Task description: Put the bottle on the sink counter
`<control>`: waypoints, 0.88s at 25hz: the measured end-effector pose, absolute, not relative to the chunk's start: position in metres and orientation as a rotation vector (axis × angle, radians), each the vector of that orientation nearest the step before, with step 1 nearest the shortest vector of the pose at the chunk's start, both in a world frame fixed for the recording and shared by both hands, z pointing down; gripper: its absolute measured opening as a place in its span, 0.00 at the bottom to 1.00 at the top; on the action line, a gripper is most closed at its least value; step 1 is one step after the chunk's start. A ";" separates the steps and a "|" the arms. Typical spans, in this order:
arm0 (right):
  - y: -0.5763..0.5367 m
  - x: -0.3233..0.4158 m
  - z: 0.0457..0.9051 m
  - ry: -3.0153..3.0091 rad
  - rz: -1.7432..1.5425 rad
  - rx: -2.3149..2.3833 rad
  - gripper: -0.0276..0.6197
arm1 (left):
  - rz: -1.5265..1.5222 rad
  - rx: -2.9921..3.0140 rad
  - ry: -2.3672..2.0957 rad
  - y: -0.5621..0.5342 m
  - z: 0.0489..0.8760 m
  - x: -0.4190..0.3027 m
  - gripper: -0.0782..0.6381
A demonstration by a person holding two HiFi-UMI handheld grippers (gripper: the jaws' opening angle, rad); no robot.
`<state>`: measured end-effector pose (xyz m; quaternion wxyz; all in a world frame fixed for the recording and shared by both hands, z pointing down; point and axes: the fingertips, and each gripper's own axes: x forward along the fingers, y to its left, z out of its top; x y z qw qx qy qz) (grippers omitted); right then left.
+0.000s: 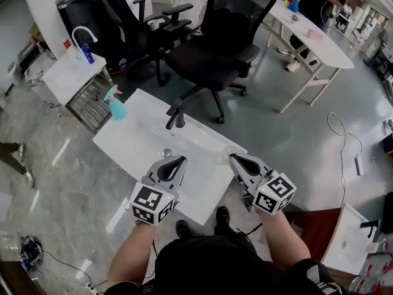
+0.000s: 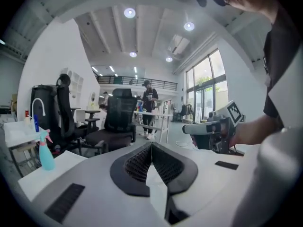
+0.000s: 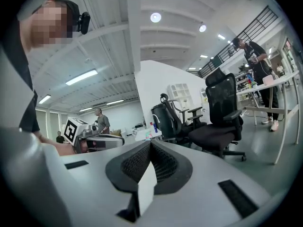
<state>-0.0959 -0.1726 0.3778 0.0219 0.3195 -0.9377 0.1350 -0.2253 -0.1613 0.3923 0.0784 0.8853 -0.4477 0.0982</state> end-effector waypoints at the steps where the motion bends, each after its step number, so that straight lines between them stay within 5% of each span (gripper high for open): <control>1: -0.164 -0.103 0.372 -2.911 0.401 1.008 0.06 | 0.283 2.654 -1.350 -0.154 0.386 -0.238 0.12; 13: -0.102 -0.112 0.324 -2.966 0.246 1.085 0.06 | 0.178 2.632 -1.500 -0.095 0.336 -0.305 0.12; 22: -0.071 -0.061 0.336 -2.983 0.282 1.081 0.06 | 0.153 2.571 -1.549 -0.081 0.336 -0.255 0.12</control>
